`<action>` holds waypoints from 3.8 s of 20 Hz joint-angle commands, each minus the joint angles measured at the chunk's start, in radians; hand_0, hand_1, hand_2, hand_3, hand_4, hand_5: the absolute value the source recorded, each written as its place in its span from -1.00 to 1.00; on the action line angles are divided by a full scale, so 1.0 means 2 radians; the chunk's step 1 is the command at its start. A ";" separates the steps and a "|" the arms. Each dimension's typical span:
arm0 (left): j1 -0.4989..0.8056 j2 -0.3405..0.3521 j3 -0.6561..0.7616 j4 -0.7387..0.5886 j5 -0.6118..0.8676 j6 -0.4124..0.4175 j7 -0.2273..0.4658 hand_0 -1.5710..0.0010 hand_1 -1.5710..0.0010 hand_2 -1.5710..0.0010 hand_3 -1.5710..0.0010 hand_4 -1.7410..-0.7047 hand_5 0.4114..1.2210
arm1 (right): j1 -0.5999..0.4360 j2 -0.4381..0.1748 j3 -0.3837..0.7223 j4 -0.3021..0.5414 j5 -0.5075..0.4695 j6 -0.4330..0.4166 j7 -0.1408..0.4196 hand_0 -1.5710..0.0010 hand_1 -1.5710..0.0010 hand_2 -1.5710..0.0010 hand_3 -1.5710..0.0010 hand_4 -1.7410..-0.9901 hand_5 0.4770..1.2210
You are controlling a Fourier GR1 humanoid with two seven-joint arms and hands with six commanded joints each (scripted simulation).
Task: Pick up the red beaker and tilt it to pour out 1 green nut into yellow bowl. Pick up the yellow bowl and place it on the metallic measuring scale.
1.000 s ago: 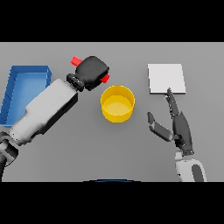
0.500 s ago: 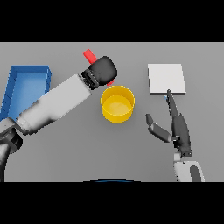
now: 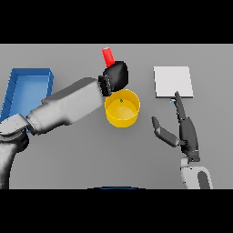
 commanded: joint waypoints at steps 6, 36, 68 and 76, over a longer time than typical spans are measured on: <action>-0.031 -0.017 -0.048 0.020 -0.022 0.002 -0.001 -1.00 -1.00 -1.00 -1.00 -0.97 1.00 | 0.000 -0.005 -0.001 0.008 0.009 -0.005 -0.001 1.00 1.00 1.00 1.00 0.56 -0.57; -0.073 0.188 0.353 0.337 0.519 0.177 0.130 -1.00 -1.00 -1.00 -0.97 -1.00 1.00 | -0.024 -0.002 0.000 0.027 -0.033 0.030 -0.034 1.00 1.00 1.00 1.00 0.58 -0.50; 0.348 0.336 0.301 -0.190 0.790 0.215 0.281 0.58 0.63 0.65 0.70 0.91 -0.42 | -0.031 -0.012 0.000 0.034 -0.020 0.024 -0.032 1.00 1.00 1.00 1.00 0.58 -0.43; 0.338 0.315 0.305 -0.162 0.767 0.254 0.239 0.93 0.94 0.94 0.95 0.99 -0.38 | -0.027 -0.020 0.015 0.026 0.019 0.014 -0.012 1.00 1.00 1.00 1.00 0.54 -0.46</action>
